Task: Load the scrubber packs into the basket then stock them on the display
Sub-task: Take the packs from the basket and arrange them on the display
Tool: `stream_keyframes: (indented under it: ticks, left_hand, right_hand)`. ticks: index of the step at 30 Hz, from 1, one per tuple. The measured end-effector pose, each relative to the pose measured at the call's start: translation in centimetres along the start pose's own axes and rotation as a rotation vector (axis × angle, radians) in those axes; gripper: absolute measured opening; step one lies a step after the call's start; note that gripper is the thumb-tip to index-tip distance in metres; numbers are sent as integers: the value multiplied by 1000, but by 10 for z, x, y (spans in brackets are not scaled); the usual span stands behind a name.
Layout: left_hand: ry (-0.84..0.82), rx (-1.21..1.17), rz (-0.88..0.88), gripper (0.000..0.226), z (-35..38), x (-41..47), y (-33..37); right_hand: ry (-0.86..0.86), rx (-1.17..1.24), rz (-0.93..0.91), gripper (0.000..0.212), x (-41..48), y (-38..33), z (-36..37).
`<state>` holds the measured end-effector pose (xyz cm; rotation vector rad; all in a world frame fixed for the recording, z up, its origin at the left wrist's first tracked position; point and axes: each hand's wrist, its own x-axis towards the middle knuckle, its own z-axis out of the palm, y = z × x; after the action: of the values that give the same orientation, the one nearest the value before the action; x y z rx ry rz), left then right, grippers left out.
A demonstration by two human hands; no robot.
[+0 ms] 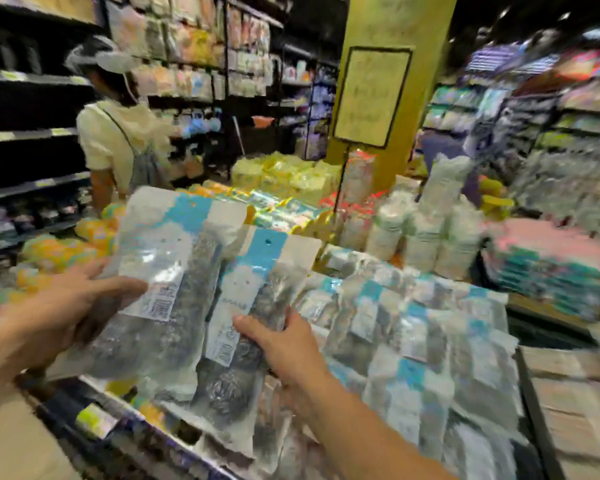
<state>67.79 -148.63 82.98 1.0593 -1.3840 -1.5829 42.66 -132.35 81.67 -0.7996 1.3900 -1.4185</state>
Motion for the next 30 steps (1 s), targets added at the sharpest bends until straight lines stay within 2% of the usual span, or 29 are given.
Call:
stream_keyframes:
  ticks: [2, 3, 5, 7, 9, 10, 12, 13, 14, 16, 17, 18, 19, 20, 22, 26, 30]
  left_hand:
    - [-146, 58, 29, 43, 75, -3, 33]
    - [-208, 89, 40, 49, 112, 5, 43]
    - [-226, 100, 6, 62, 150, 18, 46]
    - [-248, 82, -49, 60, 179, 42, 43]
    - [-271, 106, -105, 69, 210, 60, 42]
    - [-293, 114, -130, 68, 224, 72, 40]
    - [-333, 89, -179, 43, 246, 91, 40]
    - [-357, 79, -211, 35, 254, 102, 40]
    - [-383, 86, -236, 38, 260, 116, 38]
    - [-410, 107, -267, 56, 267, 142, 36]
    - [-414, 100, -287, 65, 266, 160, 33]
    - [-428, 89, -311, 65, 270, 172, 35]
    - [-431, 80, -314, 53, 274, 185, 36]
    - [-420, 73, -296, 36, 279, 195, 40]
    - [-398, 64, -294, 5, 293, 214, 43]
    - [-326, -60, -351, 4, 317, 256, 35]
    - [-337, -177, -410, 10, 346, 290, 20]
  right_hand:
    - [99, 35, 20, 51, 1, -20, -53]
    - [160, 54, 17, 50, 1, -29, -82]
    - [239, 68, 30, 45, -1, -40, -117]
    - [339, 87, 18, 40, -1, -45, -156]
    - [413, 96, 10, 35, 0, -50, -187]
    - [440, 105, 7, 33, 3, -50, -201]
    - [499, 141, 20, 34, 12, -52, -220]
    - [524, 159, 26, 39, 19, -52, -226]
    - [551, 174, 18, 50, 28, -52, -233]
    - [627, 183, 24, 87, 49, -53, -239]
    - [663, 177, 33, 97, 61, -55, -242]
    - [694, 186, 31, 88, 74, -56, -245]
    - [710, 197, 31, 70, 85, -58, -247]
    - [735, 213, 38, 54, 96, -60, -249]
    - [804, 239, 55, 44, 118, -65, -255]
    - [919, 318, 69, 34, 153, -64, -269]
    - [1013, 416, 82, 35, 183, -59, -293]
